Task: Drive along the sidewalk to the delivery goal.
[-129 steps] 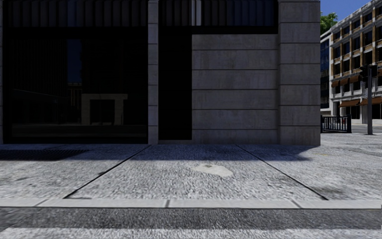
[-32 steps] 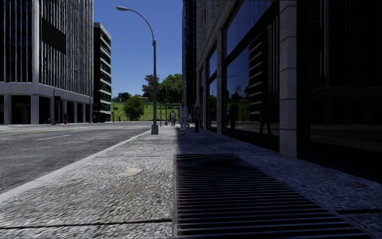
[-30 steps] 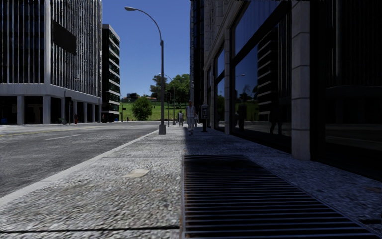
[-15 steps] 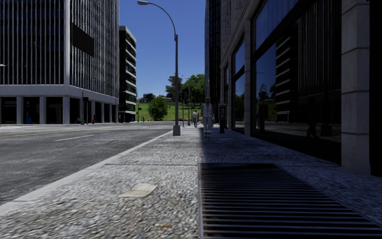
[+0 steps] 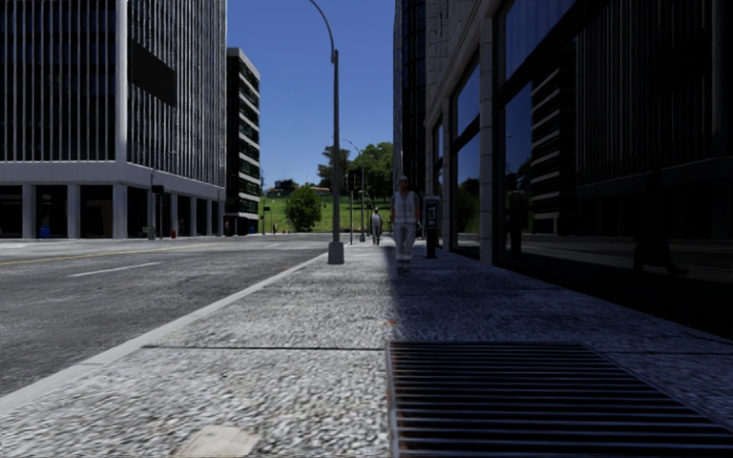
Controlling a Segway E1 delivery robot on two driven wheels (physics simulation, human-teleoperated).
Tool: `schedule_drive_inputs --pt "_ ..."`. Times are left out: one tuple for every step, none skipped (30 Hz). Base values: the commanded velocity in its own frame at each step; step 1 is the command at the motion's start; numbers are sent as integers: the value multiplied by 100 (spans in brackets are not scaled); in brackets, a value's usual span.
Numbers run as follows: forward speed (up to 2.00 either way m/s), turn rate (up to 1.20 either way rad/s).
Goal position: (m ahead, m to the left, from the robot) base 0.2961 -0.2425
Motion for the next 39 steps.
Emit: schedule_drive_inputs --pt "200 0" --pt "200 0" --pt "200 -3" --pt "200 -3" --pt "200 -9" --pt "188 -10" --pt "170 -10" --pt "156 -11" --pt "156 -11" --pt "141 -11" --pt "133 -11" --pt "127 -11" --pt "127 -11" --pt "119 -11" --pt "110 -18" --pt "101 -22" --pt "91 -23" --pt "91 -23" --pt "64 -16" --pt "0 0" --pt "0 0" --pt "0 0" --pt "0 0" --pt "0 0" --pt "0 0" --pt "0 0" --pt "0 0" --pt "0 0" --pt "0 0" --pt "0 0" --pt "0 0" --pt "0 0" --pt "0 0" --pt "0 0" --pt "0 0" --pt "0 0" --pt "0 0" --pt "0 0" --pt "0 0"
